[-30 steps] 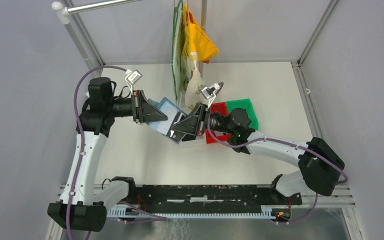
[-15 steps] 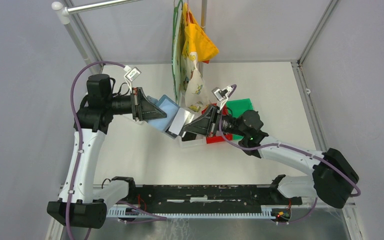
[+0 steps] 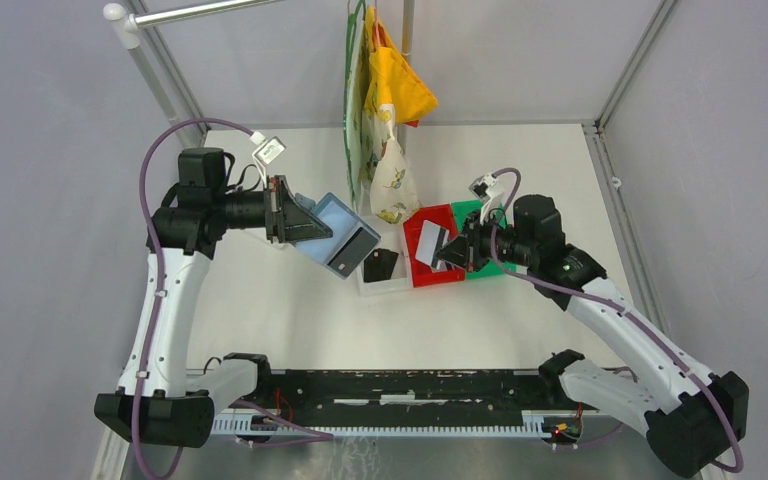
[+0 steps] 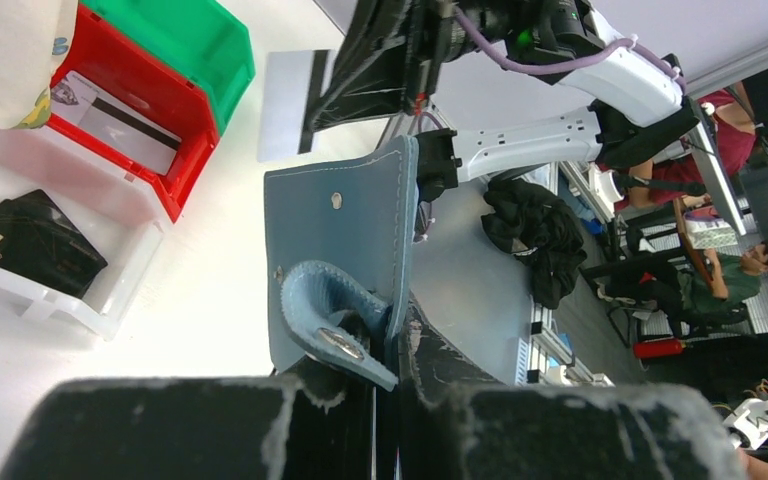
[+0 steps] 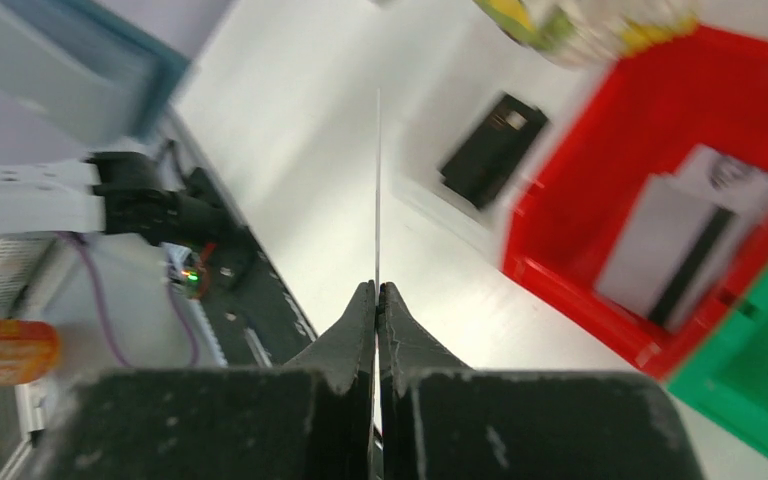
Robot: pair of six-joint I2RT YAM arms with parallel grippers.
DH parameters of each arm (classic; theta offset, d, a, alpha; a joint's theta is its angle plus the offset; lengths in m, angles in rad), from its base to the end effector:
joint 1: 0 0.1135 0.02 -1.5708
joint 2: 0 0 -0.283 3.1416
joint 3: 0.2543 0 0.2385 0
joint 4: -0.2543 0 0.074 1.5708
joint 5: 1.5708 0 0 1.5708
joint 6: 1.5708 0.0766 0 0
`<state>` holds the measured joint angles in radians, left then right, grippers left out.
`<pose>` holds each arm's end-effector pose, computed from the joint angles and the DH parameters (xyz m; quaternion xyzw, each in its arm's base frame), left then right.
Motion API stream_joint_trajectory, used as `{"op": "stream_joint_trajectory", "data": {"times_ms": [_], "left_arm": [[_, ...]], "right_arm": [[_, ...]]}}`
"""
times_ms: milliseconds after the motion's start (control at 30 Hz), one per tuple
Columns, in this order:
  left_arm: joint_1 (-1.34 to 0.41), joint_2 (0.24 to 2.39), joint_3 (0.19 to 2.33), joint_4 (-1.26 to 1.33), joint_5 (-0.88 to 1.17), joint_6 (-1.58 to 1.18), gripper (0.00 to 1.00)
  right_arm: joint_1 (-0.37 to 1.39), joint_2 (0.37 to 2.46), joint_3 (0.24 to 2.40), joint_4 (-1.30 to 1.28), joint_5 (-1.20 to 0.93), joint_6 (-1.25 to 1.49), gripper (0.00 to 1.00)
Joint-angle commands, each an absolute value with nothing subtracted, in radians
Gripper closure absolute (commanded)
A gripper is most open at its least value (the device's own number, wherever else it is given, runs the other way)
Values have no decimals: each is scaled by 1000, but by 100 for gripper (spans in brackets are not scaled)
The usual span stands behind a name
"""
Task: Take the credit cards out of the card holder
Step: Place the credit card in the storage box.
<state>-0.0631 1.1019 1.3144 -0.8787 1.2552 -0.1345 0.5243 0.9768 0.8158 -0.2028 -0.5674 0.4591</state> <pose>0.1770 -0.0841 0.4129 0.2305 0.7367 -0.5605 0.2999 0.1773 0.1501 0.3209 -0.1845 0.7848 0.4604 0.3715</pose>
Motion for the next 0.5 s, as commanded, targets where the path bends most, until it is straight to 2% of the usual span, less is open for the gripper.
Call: {"op": "stream_joint_trajectory", "data": {"times_ms": [0, 467], "left_arm": [[-60, 1090, 1369, -887, 1280, -60, 98], [-60, 1060, 1377, -889, 1298, -51, 98]], "right_arm": [[484, 1010, 803, -404, -437, 296, 100], [475, 1359, 982, -407, -308, 221, 100]]}}
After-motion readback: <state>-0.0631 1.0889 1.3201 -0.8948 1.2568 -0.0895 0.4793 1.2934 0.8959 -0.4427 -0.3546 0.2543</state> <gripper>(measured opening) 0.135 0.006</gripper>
